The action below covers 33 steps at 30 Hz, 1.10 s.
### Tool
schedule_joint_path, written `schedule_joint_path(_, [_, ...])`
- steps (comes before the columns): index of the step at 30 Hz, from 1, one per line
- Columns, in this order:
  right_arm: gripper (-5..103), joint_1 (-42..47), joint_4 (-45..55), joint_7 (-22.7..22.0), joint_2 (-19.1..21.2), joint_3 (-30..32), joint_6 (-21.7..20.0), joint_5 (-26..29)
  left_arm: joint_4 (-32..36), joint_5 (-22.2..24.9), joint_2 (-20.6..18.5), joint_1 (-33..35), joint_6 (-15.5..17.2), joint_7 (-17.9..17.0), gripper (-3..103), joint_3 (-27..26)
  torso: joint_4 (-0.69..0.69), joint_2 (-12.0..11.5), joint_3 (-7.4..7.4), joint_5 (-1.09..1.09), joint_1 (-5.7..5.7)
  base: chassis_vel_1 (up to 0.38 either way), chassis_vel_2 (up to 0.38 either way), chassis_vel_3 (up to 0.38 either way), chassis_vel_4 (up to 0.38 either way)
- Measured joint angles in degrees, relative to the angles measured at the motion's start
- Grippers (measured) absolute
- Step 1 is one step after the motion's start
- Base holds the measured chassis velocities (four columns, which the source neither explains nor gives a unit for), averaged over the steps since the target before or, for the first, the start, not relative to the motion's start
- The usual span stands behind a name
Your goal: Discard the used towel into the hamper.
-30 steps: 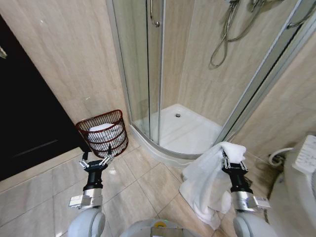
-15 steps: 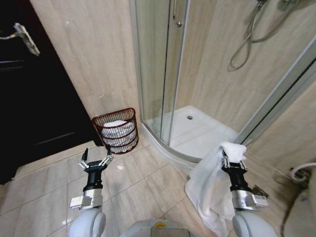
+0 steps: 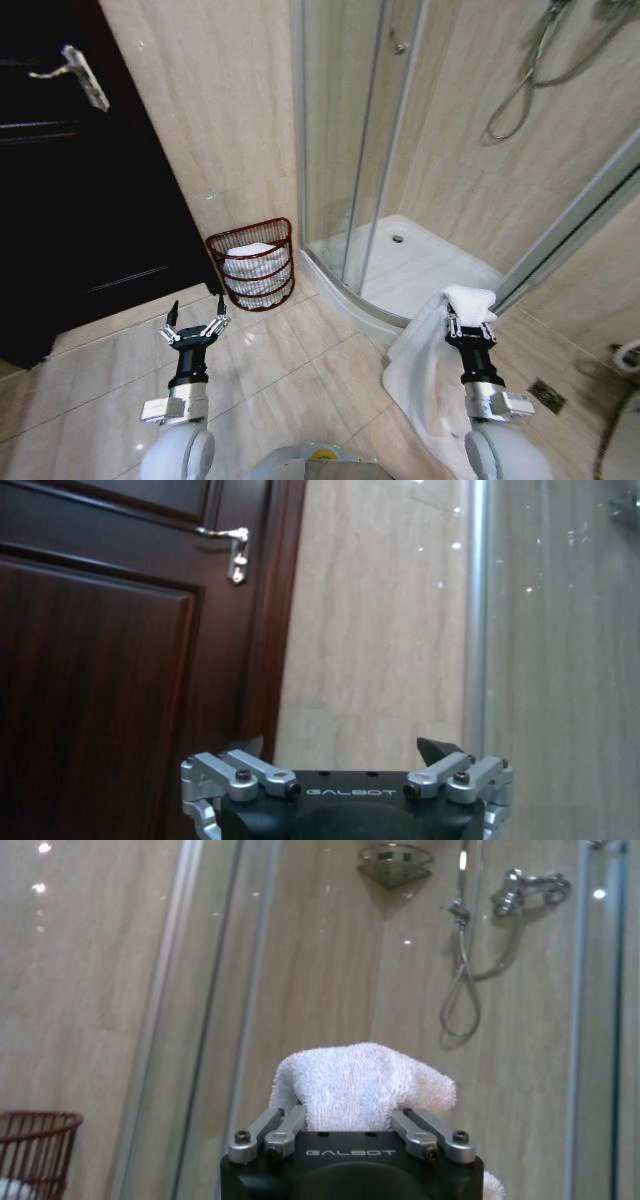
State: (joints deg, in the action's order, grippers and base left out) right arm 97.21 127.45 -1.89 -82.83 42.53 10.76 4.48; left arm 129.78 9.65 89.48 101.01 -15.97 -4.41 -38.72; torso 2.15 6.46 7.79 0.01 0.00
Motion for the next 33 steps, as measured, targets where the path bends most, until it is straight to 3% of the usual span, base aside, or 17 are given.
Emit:
schedule_joint_path(6, [24, -0.13, -1.11, -0.04, -0.4, -0.24, 0.76, -1.0, 0.33, -0.15, 0.0, -0.02, 1.26, -0.22, 100, -0.01, 0.03, 0.0, 0.0, -0.02, 0.0, 0.133, 0.131, -0.1, -0.075])
schedule_joint_path(22, [24, 0.11, -2.58, 0.27, -0.7, -0.7, 1.51, -0.88, 0.61, 0.18, 0.16, -1.07, 3.84, -4.73, 100, 0.06, 0.01, 0.23, 0.15, -0.01, 0.02, 0.048, 0.064, 0.096, 0.089])
schedule_joint_path(33, [24, 0.29, -3.05, -0.02, -0.47, -0.68, 1.79, -0.15, 0.7, 0.06, 0.18, -1.2, 5.1, -6.44, 100, 0.16, -0.01, 2.67, 1.98, 0.0, 0.66, 0.052, 0.064, 0.053, 0.05])
